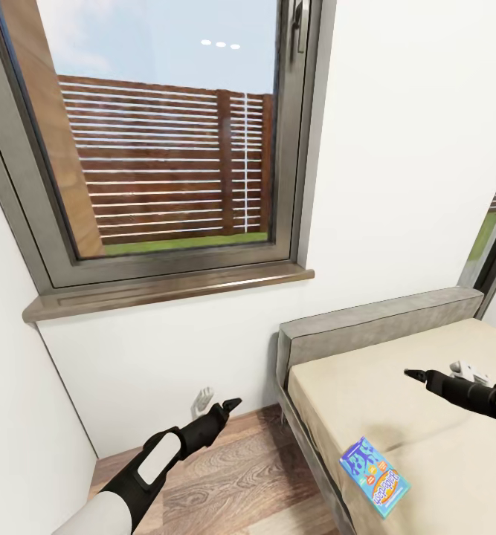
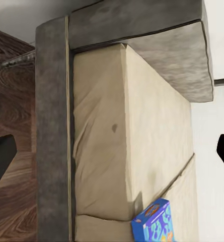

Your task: Put all the toys in the child's room - the three board games (two on the bed and one on the table), the two jigsaw puzzles on the table, and the tennis ball on the table - inside the toy box on the table in the child's room.

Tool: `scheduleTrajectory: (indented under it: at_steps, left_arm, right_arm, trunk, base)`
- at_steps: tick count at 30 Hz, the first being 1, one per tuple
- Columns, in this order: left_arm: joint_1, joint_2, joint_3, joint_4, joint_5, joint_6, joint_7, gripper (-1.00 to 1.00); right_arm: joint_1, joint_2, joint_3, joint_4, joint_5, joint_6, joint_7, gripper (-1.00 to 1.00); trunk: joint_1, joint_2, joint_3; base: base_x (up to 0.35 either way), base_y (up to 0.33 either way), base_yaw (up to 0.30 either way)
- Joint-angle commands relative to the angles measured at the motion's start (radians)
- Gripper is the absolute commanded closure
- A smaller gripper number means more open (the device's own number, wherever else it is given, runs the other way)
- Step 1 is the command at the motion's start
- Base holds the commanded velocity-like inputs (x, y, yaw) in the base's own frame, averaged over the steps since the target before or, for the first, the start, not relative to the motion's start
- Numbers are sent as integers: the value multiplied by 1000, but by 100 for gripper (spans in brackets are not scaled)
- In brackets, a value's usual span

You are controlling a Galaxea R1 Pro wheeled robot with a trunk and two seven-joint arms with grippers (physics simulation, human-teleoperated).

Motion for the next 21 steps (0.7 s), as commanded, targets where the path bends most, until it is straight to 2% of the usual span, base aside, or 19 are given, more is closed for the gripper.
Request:
scheduleTrajectory:
  at_steps: [1, 7, 9, 14, 21]
  left_arm:
    - [-1, 0, -2, 0, 7, 3, -7, -100]
    - [-1, 0, -2, 0, 7, 3, -40, -100]
    - [10, 7, 1, -11, 18, -3, -40, -100]
    - [10, 32, 6, -37, 46, 10, -11, -100]
    - [7, 46, 4, -64, 85, 49, 28, -100]
  right_arm:
    - [-1, 0, -2, -6, 6, 5, 7, -100]
    - [-1, 0, -2, -40, 6, 5, 7, -100]
    - [-12, 1, 9, -51, 7, -7, 7, -100]
    - [-40, 8, 37, -23, 9, -34, 10, -100]
    - [-79, 11, 77, 17, 10, -73, 12, -100]
  trunk:
    - [0, 0, -1]
    - [0, 0, -1]
    - [0, 0, -1]
    - [0, 0, -1]
    - [27, -49, -23]
  base:
    - [0, 0, 0]
    - [0, 0, 0]
    - [0, 0, 0]
    - [0, 0, 0]
    - [0, 0, 0]
